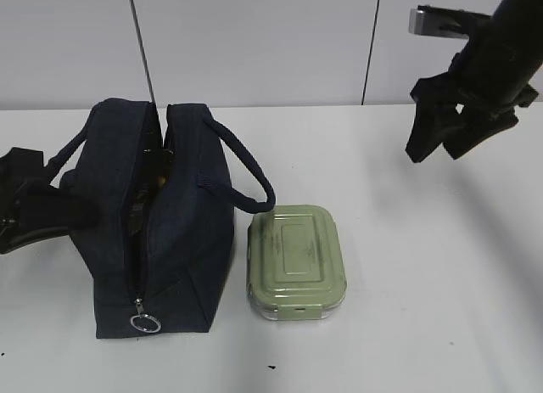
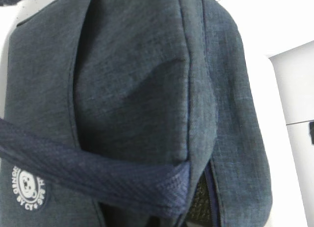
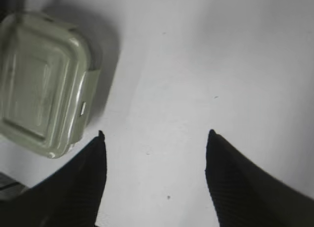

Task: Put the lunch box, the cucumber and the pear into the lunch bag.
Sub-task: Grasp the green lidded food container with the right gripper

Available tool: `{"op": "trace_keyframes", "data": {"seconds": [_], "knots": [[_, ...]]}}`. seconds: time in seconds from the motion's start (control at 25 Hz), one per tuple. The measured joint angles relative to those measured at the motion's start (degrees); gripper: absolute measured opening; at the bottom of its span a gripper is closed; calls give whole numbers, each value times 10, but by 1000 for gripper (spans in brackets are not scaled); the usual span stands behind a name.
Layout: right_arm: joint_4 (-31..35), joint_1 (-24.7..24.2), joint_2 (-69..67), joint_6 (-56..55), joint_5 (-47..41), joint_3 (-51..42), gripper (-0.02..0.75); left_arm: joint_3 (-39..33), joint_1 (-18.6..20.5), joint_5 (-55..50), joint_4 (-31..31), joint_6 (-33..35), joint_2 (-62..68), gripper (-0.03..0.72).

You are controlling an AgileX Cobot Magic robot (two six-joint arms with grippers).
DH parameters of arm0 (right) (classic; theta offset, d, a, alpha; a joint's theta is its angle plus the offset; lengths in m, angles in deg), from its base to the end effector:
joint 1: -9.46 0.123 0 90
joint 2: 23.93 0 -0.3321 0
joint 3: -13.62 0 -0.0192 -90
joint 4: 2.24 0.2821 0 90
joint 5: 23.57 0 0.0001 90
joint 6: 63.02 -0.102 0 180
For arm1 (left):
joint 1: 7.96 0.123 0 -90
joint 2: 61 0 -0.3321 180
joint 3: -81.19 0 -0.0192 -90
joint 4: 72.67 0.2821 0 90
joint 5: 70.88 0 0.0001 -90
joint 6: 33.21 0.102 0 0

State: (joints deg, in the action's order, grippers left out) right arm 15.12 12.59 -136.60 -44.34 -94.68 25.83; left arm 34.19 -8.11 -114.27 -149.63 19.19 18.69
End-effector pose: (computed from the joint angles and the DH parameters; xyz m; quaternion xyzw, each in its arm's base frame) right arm 0.4223 0.0519 0.3005 -0.1490 0.9753 0.1348 0.0917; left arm 0.2280 -0.0689 0.2396 -0.0256 0.8824 -0.3876 0.2655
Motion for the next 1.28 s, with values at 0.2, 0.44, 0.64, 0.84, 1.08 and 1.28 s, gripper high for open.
{"op": "trace_keyframes", "data": {"seconds": [0.2,0.44,0.64,0.84,1.08,1.28], "knots": [[110,-13,0,90,11,-86,491,0,0,0,0,0,0,-18],[256,-13,0,219,76,-208,491,0,0,0,1,0,0,-18],[365,-13,-10,311,95,-258,491,0,0,0,8,0,0,-18],[436,-13,-69,357,104,-260,491,0,0,-1,11,0,0,-18],[481,-14,-128,396,104,-260,491,0,0,-3,11,0,0,-18],[497,-14,-139,413,103,-260,491,0,0,-7,12,0,0,-18]]}}
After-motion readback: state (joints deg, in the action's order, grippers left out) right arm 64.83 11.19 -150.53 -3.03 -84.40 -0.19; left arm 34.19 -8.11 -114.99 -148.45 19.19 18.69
